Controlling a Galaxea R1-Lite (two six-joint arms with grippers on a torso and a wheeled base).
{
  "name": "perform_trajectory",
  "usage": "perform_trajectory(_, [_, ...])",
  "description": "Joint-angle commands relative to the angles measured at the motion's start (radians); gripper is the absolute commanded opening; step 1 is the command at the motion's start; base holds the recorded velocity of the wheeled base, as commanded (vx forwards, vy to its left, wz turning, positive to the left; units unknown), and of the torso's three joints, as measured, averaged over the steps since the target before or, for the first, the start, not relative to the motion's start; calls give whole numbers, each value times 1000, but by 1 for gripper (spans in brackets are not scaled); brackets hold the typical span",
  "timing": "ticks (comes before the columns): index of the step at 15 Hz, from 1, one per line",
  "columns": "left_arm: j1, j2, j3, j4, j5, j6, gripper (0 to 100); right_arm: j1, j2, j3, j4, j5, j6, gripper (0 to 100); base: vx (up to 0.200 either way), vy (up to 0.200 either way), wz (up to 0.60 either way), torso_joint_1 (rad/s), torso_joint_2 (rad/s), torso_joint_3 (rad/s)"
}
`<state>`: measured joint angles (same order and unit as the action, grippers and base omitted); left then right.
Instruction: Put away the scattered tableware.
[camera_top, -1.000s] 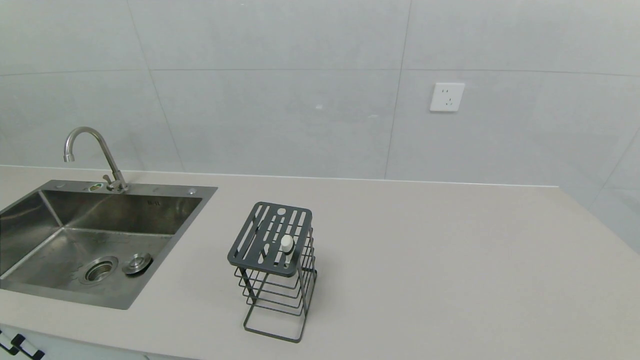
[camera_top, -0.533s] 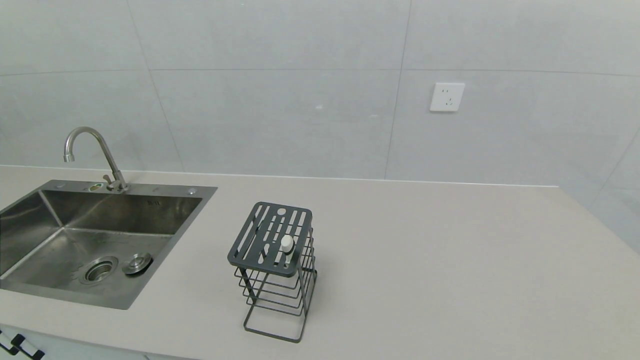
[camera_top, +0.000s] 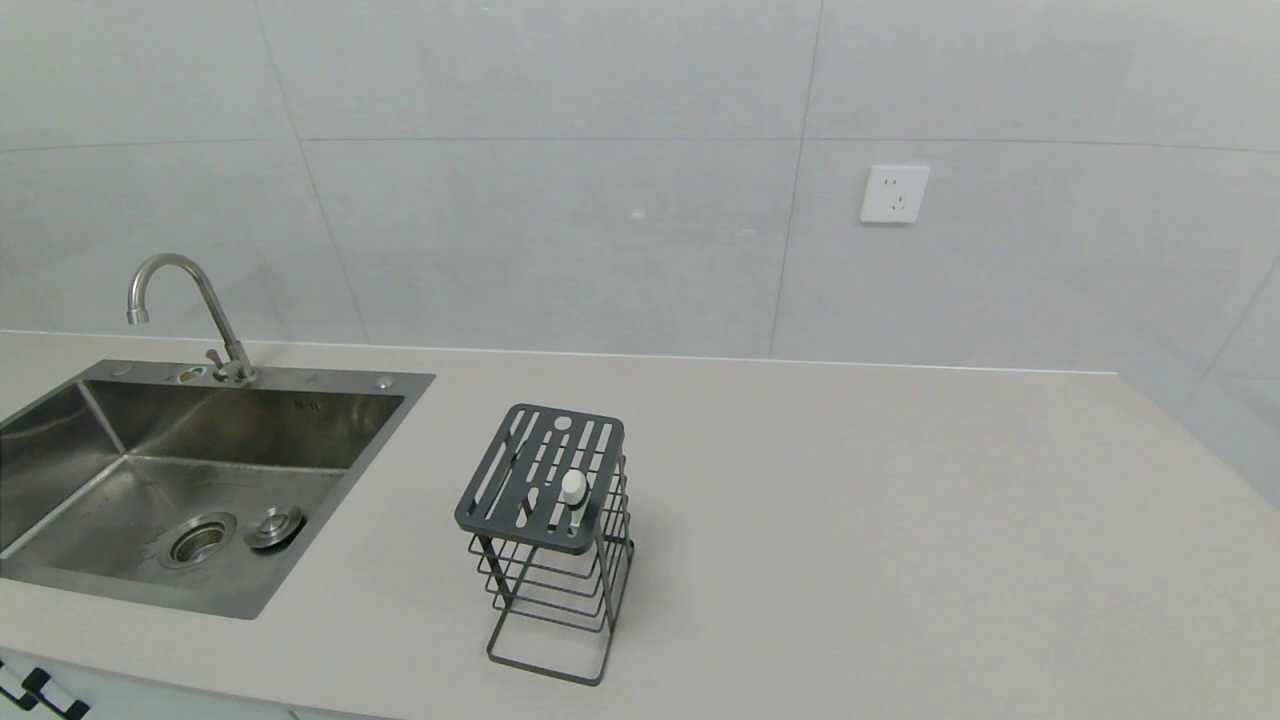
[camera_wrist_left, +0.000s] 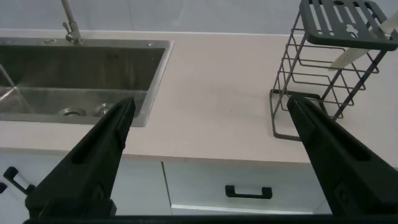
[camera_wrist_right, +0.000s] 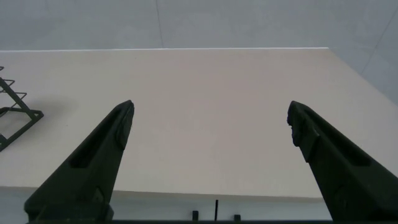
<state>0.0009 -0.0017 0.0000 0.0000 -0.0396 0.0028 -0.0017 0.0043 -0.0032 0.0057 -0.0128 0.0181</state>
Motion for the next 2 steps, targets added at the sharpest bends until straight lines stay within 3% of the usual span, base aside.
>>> perform_trajectory(1, [-1,2,0,0,0,0,100,0,0,0,0,-1,0,100,0,0,0,0,0,0])
perform_trajectory(2, [-1,2,0,0,0,0,100,0,0,0,0,-1,0,100,0,0,0,0,0,0])
